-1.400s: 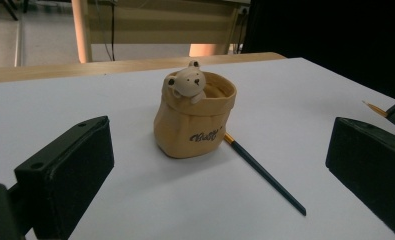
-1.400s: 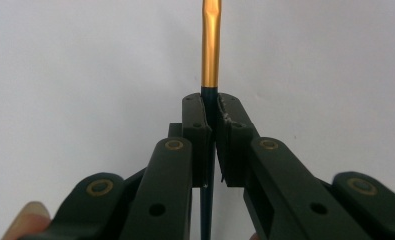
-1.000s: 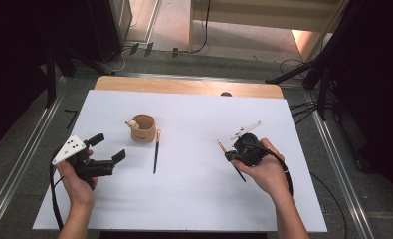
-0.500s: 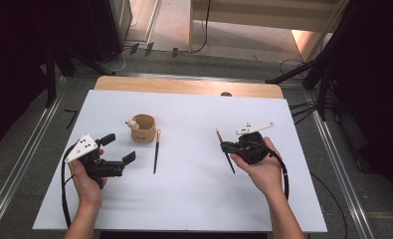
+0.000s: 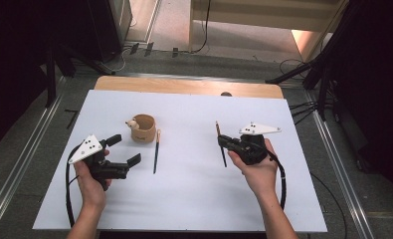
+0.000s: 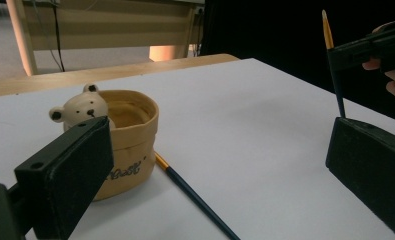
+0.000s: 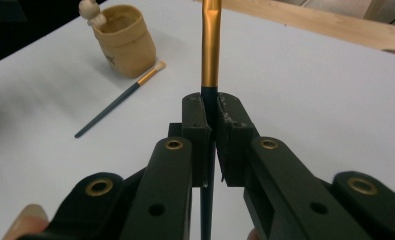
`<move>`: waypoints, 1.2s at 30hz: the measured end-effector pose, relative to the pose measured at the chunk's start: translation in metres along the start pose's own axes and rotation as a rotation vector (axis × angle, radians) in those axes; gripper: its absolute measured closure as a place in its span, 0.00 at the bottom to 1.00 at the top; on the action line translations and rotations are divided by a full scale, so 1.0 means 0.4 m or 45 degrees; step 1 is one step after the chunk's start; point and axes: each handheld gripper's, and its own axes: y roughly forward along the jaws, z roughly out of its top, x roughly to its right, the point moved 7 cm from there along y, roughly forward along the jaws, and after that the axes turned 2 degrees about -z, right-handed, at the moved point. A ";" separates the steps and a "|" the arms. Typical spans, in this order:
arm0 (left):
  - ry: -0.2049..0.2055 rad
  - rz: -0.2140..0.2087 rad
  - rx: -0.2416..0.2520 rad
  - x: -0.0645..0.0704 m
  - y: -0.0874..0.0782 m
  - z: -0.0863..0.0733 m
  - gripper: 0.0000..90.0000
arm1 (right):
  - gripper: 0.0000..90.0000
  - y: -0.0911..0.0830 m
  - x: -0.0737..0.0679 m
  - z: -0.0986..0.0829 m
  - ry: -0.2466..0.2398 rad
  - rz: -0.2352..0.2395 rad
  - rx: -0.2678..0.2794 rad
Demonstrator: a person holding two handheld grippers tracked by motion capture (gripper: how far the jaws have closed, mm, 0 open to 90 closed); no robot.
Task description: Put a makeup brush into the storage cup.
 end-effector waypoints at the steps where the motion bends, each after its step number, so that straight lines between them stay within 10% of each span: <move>1: 0.000 -0.008 -0.002 0.005 0.004 0.000 0.00 | 0.94 0.001 -0.002 0.003 0.003 -0.002 0.023; 36: 0.002 -0.236 0.024 0.141 0.083 0.028 0.08 | 0.94 0.007 -0.140 0.039 -0.063 0.217 0.284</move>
